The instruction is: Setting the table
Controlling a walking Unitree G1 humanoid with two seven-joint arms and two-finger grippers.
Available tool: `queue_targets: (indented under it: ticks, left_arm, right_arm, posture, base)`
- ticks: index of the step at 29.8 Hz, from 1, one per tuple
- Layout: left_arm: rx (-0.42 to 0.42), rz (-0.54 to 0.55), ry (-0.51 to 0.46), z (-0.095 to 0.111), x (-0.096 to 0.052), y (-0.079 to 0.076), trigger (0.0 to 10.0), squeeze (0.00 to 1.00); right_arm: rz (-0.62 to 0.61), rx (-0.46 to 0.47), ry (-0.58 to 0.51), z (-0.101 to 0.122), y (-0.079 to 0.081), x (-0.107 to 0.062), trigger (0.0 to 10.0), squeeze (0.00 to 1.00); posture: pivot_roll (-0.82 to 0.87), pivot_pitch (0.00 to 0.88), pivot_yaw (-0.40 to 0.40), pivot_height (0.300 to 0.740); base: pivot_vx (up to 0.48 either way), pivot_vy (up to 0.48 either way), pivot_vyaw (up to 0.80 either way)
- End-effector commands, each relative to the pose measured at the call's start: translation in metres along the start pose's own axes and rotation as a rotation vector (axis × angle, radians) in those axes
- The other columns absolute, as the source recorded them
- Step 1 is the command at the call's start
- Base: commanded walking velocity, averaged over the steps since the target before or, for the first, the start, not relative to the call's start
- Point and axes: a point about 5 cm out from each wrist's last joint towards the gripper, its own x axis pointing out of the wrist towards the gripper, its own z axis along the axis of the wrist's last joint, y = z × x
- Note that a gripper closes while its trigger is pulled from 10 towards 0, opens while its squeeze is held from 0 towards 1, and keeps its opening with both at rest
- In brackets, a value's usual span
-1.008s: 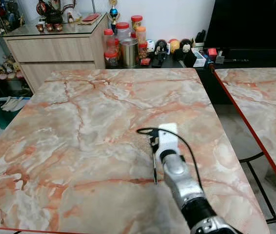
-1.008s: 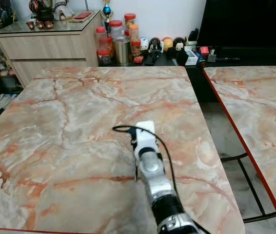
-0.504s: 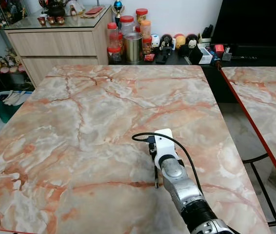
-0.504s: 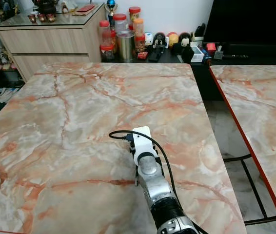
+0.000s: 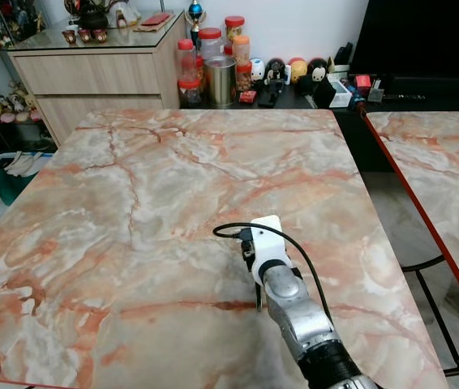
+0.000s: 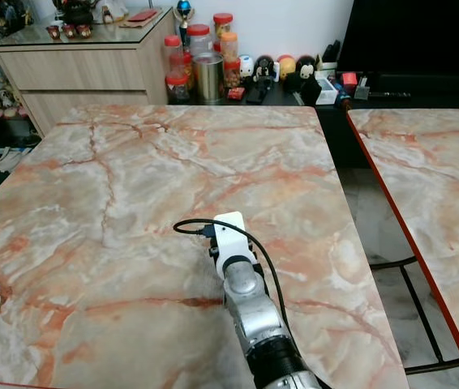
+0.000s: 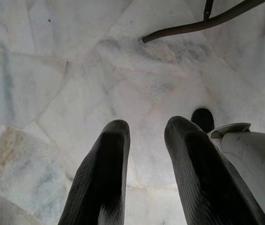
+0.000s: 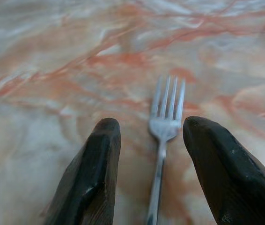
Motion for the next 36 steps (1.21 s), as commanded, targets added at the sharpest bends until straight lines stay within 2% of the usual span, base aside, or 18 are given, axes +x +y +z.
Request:
queue_targets:
  ticks: [1, 6, 10, 14, 16, 26, 29, 36]
  left_arm:
    - [0.005, 0.001, 0.018, -0.004, -0.001, 0.0, 10.0, 0.0]
    - [0.004, -0.001, 0.021, -0.006, -0.001, -0.001, 10.0, 0.0]
    - [0.007, -0.014, 0.032, -0.009, -0.002, -0.004, 10.0, 0.0]
    - [0.014, -0.017, 0.036, -0.01, -0.002, -0.006, 10.0, 0.0]
    - [0.012, -0.021, 0.038, -0.01, -0.002, -0.008, 10.0, 0.0]
    - [0.02, -0.04, 0.065, -0.017, -0.004, -0.012, 10.0, 0.0]
    - [0.023, -0.04, 0.068, -0.017, -0.004, -0.013, 10.0, 0.0]
    - [0.013, -0.029, 0.05, -0.013, -0.003, -0.013, 10.0, 0.0]
  right_arm:
    - [0.011, -0.01, -0.002, 0.001, 0.005, -0.004, 10.0, 0.0]
    - [0.016, -0.019, 0.024, -0.004, 0.006, -0.006, 10.0, 0.0]
    - [-0.016, -0.03, 0.049, -0.009, -0.003, -0.008, 10.0, 0.0]
    - [-0.001, -0.039, 0.075, -0.017, -0.002, -0.009, 10.0, 0.0]
    - [0.008, -0.018, 0.127, -0.028, -0.002, -0.009, 10.0, 0.0]
    - [0.041, -0.001, 0.184, -0.039, -0.004, -0.011, 10.0, 0.0]
    - [0.042, 0.002, 0.179, -0.038, -0.004, -0.01, 10.0, 0.0]
    - [0.079, 0.028, 0.062, -0.014, 0.001, -0.01, 10.0, 0.0]
  posture:
    - [-0.01, 0.0, 0.01, 0.74]
    - [-0.01, 0.0, 0.011, 0.74]
    - [-0.02, 0.0, 0.007, 0.74]
    - [-0.03, 0.0, 0.004, 0.74]
    - [-0.03, 0.0, 0.003, 0.74]
    - [-0.04, 0.0, -0.004, 0.74]
    - [-0.04, 0.0, -0.005, 0.74]
    - [-0.04, 0.0, -0.009, 0.74]
  base:
    - [0.0, 0.0, 0.0]
    - [0.0, 0.0, 0.0]
    - [0.0, 0.0, 0.0]
    - [0.0, 0.0, 0.0]
    - [0.0, 0.0, 0.0]
    - [0.0, 0.0, 0.0]
    - [0.0, 0.0, 0.0]
    - [0.0, 0.0, 0.0]
